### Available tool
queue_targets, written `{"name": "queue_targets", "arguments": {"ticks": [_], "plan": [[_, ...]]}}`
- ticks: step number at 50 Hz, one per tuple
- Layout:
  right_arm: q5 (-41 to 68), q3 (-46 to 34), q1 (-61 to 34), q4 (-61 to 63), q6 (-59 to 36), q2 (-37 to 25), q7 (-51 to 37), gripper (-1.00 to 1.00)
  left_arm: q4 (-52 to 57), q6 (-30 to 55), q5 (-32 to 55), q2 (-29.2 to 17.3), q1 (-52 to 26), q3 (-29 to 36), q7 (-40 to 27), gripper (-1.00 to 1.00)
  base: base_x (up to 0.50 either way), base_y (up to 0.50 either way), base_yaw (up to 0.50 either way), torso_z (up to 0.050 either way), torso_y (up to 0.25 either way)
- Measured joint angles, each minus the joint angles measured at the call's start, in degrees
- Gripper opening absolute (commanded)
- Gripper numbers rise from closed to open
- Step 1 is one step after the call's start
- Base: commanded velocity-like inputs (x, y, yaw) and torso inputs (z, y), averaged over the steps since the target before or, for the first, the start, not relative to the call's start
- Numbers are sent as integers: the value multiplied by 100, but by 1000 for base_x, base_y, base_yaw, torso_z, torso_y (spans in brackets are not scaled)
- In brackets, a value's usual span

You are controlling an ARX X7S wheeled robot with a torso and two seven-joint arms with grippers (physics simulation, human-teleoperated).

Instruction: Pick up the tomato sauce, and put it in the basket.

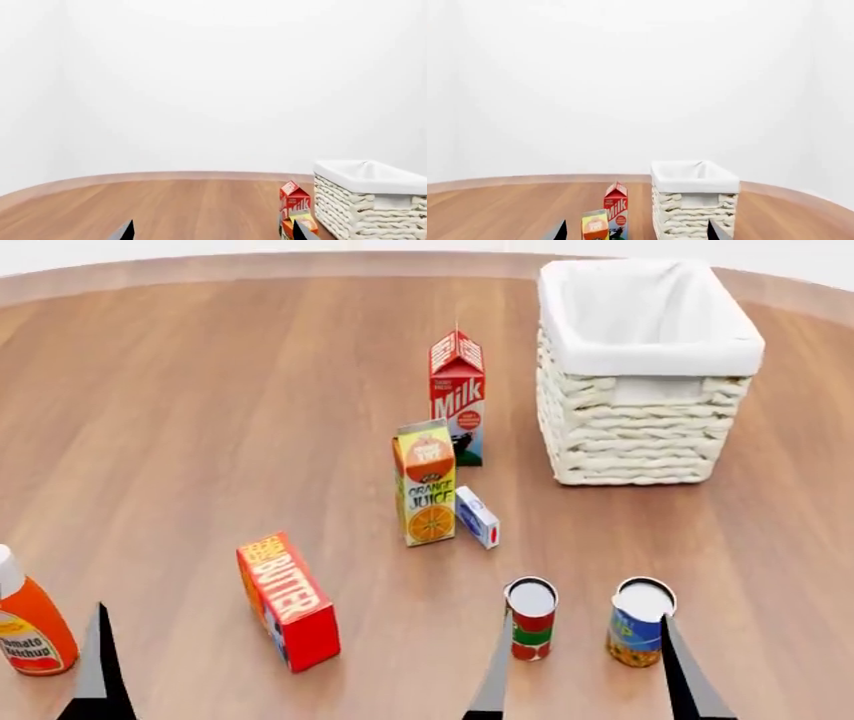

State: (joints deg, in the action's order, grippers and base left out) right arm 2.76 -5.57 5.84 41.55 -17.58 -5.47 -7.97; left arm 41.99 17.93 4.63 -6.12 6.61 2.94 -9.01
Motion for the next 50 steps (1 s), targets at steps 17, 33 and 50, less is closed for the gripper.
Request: {"name": "queue_targets", "arguments": {"ticks": [17, 33, 50], "plan": [[117, -100, -26, 35, -46, -133, -136, 100, 57, 66, 88, -114, -11, 90, -159, 100, 500, 0, 0, 0, 0], [196, -184, -25, 12, -31, -239, -243, 100, 30, 81, 168, -197, -29, 137, -290, 100, 500, 0, 0, 0, 1], [264, -261, -18, -10, -10, -333, -341, 100, 10, 83, 228, -277, -28, 199, -408, 100, 490, 0, 0, 0, 1]]}}
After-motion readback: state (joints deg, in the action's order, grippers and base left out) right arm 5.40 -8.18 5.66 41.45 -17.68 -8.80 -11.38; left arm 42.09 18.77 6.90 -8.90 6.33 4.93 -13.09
